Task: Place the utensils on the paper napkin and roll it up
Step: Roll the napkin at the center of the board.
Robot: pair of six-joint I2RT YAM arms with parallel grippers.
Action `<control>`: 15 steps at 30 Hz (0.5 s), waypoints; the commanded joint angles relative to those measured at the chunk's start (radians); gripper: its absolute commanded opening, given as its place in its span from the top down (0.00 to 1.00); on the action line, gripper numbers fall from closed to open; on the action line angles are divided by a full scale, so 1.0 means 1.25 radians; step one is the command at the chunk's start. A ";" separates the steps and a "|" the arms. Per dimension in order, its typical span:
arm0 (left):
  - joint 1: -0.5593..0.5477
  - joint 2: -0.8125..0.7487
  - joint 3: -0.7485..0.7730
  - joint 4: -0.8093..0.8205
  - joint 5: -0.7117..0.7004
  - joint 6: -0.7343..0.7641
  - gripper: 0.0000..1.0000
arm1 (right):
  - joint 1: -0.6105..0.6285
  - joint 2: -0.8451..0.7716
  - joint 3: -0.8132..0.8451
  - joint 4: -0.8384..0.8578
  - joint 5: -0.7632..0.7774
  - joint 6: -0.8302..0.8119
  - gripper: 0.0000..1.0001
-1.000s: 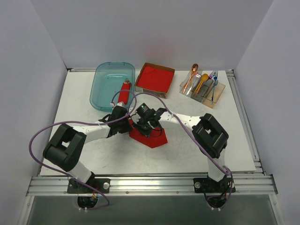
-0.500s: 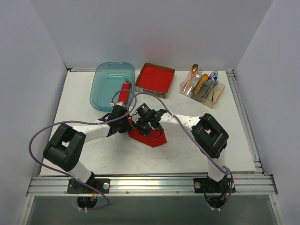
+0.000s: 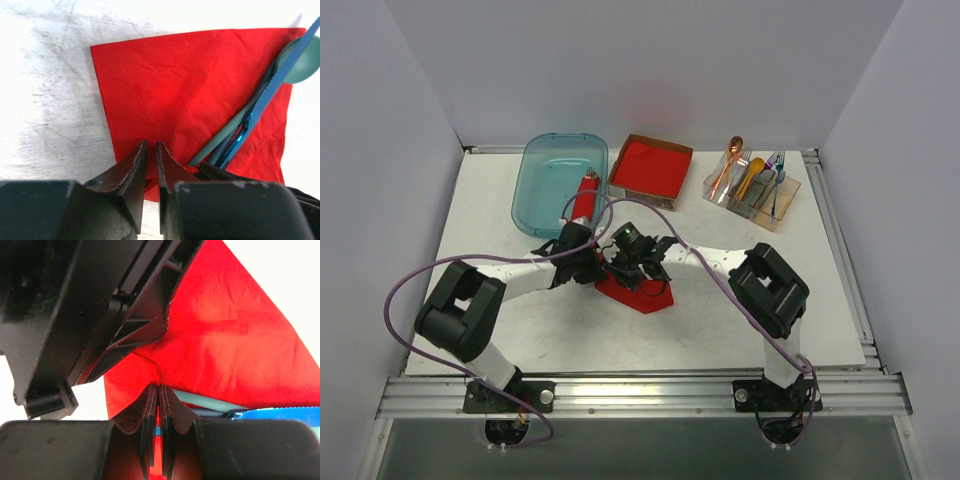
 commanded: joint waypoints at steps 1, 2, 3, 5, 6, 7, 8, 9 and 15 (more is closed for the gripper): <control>0.000 0.000 0.015 0.005 0.050 -0.003 0.77 | -0.011 -0.030 0.007 0.047 0.061 0.054 0.94; 0.002 -0.005 0.014 0.006 0.056 -0.003 0.76 | -0.011 -0.030 0.007 0.047 0.061 0.053 0.94; 0.007 -0.009 0.014 0.006 0.057 -0.003 0.75 | -0.012 -0.032 0.005 0.047 0.060 0.053 0.94; 0.018 -0.022 0.014 0.001 0.060 -0.002 0.74 | -0.011 -0.035 0.004 0.049 0.056 0.051 0.94; 0.021 -0.026 0.014 -0.001 0.060 -0.003 0.73 | -0.011 -0.037 0.003 0.049 0.055 0.050 0.94; 0.024 -0.031 0.012 -0.005 0.060 -0.002 0.72 | -0.011 -0.040 0.002 0.049 0.054 0.049 0.95; 0.029 -0.042 0.012 -0.007 0.057 -0.001 0.72 | -0.011 -0.041 0.002 0.050 0.051 0.049 0.95; 0.032 -0.047 0.012 -0.012 0.056 0.001 0.71 | -0.011 -0.042 0.000 0.049 0.050 0.049 0.95; 0.053 -0.081 0.007 -0.022 0.057 0.001 0.64 | -0.011 -0.053 -0.004 0.054 0.043 0.048 0.96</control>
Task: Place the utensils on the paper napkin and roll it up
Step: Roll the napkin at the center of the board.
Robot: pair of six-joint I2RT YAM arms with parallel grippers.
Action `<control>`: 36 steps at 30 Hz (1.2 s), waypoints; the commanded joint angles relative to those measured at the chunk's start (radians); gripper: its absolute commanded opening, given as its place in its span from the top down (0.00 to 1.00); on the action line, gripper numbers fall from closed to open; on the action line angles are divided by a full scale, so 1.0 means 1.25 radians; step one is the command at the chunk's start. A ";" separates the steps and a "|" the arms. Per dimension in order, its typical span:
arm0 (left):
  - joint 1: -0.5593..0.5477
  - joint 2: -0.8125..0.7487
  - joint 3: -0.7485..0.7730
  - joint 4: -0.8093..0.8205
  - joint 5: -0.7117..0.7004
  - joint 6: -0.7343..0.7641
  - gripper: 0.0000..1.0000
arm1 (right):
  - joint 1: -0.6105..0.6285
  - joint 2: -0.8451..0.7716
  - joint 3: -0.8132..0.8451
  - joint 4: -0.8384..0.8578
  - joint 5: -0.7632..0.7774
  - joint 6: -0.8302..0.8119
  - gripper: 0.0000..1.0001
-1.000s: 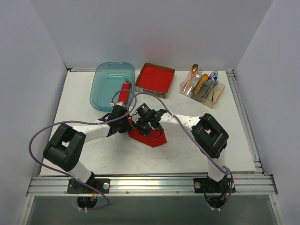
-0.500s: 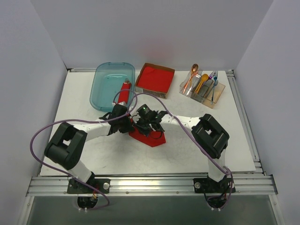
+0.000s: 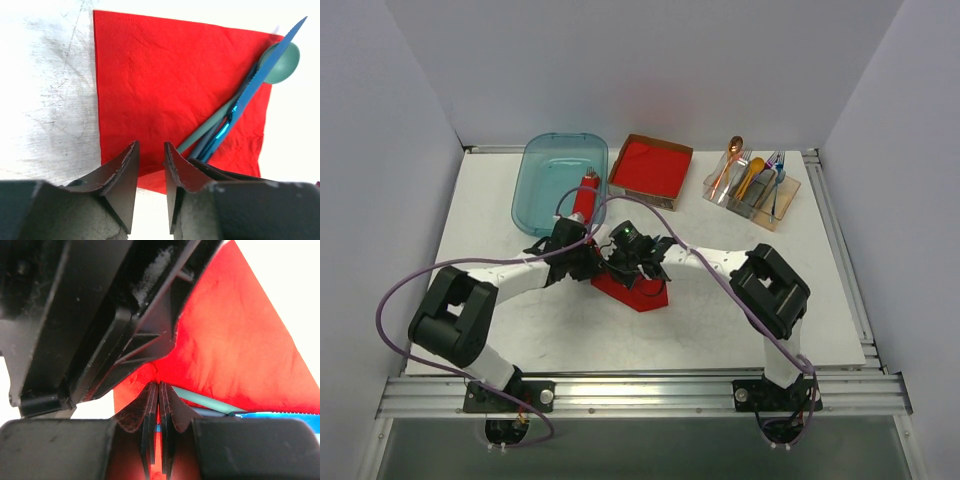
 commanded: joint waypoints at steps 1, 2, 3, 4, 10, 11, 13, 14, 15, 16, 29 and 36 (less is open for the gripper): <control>0.020 -0.053 0.006 -0.015 0.016 0.001 0.63 | -0.019 -0.049 -0.005 0.010 0.033 0.037 0.96; 0.022 -0.057 0.006 -0.016 0.018 0.001 0.61 | -0.019 -0.048 -0.005 0.010 0.033 0.037 0.96; 0.027 -0.058 0.006 -0.017 0.020 0.001 0.61 | -0.019 -0.048 -0.005 0.009 0.033 0.037 0.96; 0.029 -0.059 0.006 -0.018 0.022 0.004 0.60 | -0.019 -0.045 -0.003 0.007 0.033 0.036 0.96; 0.040 -0.074 0.001 -0.024 0.024 0.005 0.53 | -0.018 -0.039 0.000 0.002 0.032 0.039 0.97; 0.041 -0.081 -0.001 -0.023 0.023 0.006 0.52 | -0.019 -0.039 0.000 0.002 0.032 0.039 0.96; 0.041 -0.090 -0.006 -0.024 0.020 0.009 0.52 | -0.019 -0.040 0.001 0.003 0.031 0.039 0.96; 0.042 -0.101 -0.007 -0.024 0.017 0.012 0.53 | -0.019 -0.039 0.002 0.003 0.032 0.039 0.96; 0.042 -0.107 -0.015 -0.022 0.016 0.016 0.52 | -0.020 -0.037 0.003 0.001 0.032 0.040 0.96; 0.042 -0.113 -0.017 -0.023 0.012 0.020 0.53 | -0.019 -0.036 0.006 0.001 0.032 0.040 0.96; 0.038 -0.178 -0.125 0.075 0.038 0.063 0.62 | -0.030 -0.021 0.013 -0.010 0.043 0.052 0.97; 0.026 -0.182 -0.172 0.201 0.072 0.056 0.64 | -0.036 -0.017 0.006 -0.008 0.041 0.064 0.96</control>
